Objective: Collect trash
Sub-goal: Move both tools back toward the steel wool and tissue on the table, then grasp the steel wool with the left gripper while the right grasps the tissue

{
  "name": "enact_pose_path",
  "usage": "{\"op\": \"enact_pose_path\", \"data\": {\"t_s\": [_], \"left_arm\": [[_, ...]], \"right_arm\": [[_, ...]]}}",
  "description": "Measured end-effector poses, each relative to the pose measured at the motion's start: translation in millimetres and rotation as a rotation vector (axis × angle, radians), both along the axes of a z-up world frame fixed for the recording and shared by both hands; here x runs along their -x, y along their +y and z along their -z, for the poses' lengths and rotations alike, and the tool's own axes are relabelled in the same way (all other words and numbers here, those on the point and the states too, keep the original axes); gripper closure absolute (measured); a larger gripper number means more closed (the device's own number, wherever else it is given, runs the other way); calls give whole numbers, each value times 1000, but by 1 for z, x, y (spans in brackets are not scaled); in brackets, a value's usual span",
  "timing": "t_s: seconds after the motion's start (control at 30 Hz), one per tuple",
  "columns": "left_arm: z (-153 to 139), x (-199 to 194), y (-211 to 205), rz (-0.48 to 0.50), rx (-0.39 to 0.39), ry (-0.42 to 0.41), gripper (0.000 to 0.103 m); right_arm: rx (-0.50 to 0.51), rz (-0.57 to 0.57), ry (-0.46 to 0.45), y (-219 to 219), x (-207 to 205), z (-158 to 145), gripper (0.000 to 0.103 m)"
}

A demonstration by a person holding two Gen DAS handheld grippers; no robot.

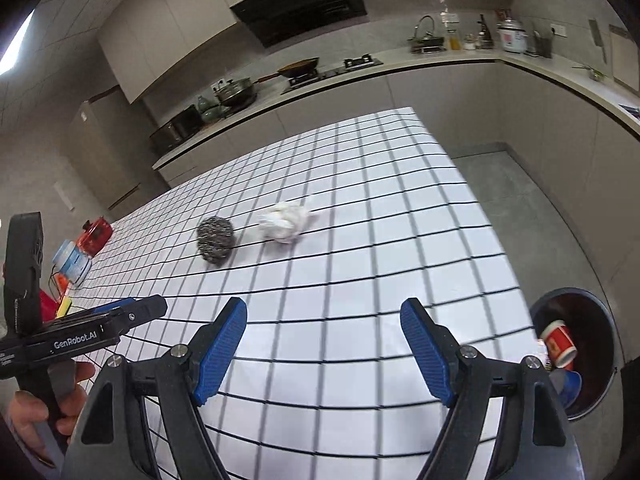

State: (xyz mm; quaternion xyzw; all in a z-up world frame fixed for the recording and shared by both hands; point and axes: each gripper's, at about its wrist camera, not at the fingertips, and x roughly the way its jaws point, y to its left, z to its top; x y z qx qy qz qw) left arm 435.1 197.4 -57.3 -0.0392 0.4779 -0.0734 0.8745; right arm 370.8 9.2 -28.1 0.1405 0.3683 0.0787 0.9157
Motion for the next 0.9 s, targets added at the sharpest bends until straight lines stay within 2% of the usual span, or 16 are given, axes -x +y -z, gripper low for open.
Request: {"op": "enact_pose_path", "data": {"t_s": [0.17,0.27,0.6,0.9], "left_arm": [[4,-18,19,-39,9,8,26],[9,-31,21,-51,18,13,22],[17,-89,7,-56,-24,12,20],[38,-132,-8,-58,-72,40,20]], "right_arm": [[14,-45,6,30,-26,-4,22],[32,-74,0,37,-43,-5,22],[10,-132,16,32,-108,3,21],[6,-180,63,38,-164,21,21]]}}
